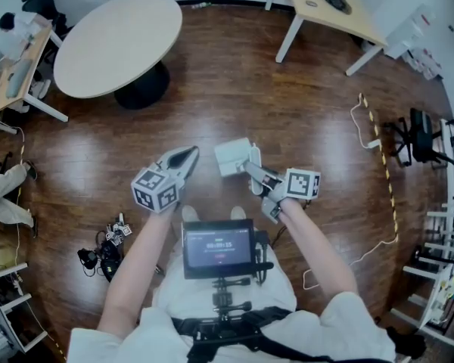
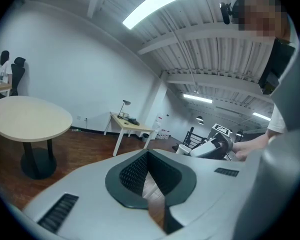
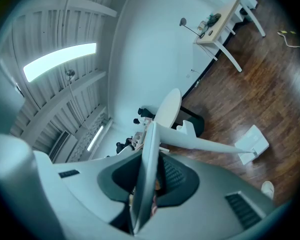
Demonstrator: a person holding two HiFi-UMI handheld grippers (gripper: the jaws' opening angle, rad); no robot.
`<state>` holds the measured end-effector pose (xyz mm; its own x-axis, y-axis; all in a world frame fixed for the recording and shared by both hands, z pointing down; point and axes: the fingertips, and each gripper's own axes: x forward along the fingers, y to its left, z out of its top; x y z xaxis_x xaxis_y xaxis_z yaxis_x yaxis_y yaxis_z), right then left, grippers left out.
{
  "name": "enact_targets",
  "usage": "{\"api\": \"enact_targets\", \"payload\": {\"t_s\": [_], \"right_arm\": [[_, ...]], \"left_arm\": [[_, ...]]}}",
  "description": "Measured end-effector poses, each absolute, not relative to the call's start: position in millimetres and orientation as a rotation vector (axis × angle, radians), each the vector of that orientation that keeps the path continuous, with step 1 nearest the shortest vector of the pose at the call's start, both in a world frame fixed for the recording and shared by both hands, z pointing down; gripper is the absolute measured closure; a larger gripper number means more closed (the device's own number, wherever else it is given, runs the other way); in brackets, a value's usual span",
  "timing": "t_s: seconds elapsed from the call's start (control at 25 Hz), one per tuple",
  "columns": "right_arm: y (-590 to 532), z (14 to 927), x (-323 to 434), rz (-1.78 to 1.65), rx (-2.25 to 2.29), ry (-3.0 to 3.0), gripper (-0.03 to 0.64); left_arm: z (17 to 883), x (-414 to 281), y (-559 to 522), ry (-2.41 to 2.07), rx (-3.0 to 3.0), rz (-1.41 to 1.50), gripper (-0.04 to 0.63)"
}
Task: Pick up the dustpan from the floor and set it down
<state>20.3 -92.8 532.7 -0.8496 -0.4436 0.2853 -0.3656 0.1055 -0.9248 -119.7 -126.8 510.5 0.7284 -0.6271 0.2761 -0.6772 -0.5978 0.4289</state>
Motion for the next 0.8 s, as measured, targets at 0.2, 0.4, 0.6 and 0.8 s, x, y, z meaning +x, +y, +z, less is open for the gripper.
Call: {"api": "enact_targets", "payload": {"t_s": [0.2, 0.4, 0.6, 0.8], "right_arm": [[-101.5, 507.8, 16.8, -1.739, -0.811, 2.438, 0.532], [-101.1, 488.7, 25.0, -1.753, -0.821, 2.424, 0.532], [-106.5, 469.3, 23.4, -1.77, -0.773, 2.372, 0.532], [-112.3, 448.6, 17.8, -1.77, -0.744, 2.336, 0.532]], "left_arm": [[488.8, -120.0, -135.5, -0.972, 2.455, 0.088, 0.601], [467.7, -108.2, -141.1, -0.957, 2.494, 0.074, 0.601], [453.0, -104.3, -150.9, -0.971, 2.527, 0.081, 0.601], [438.5, -107.7, -156.9, -0.974, 2.543, 0.058, 0.601]]}}
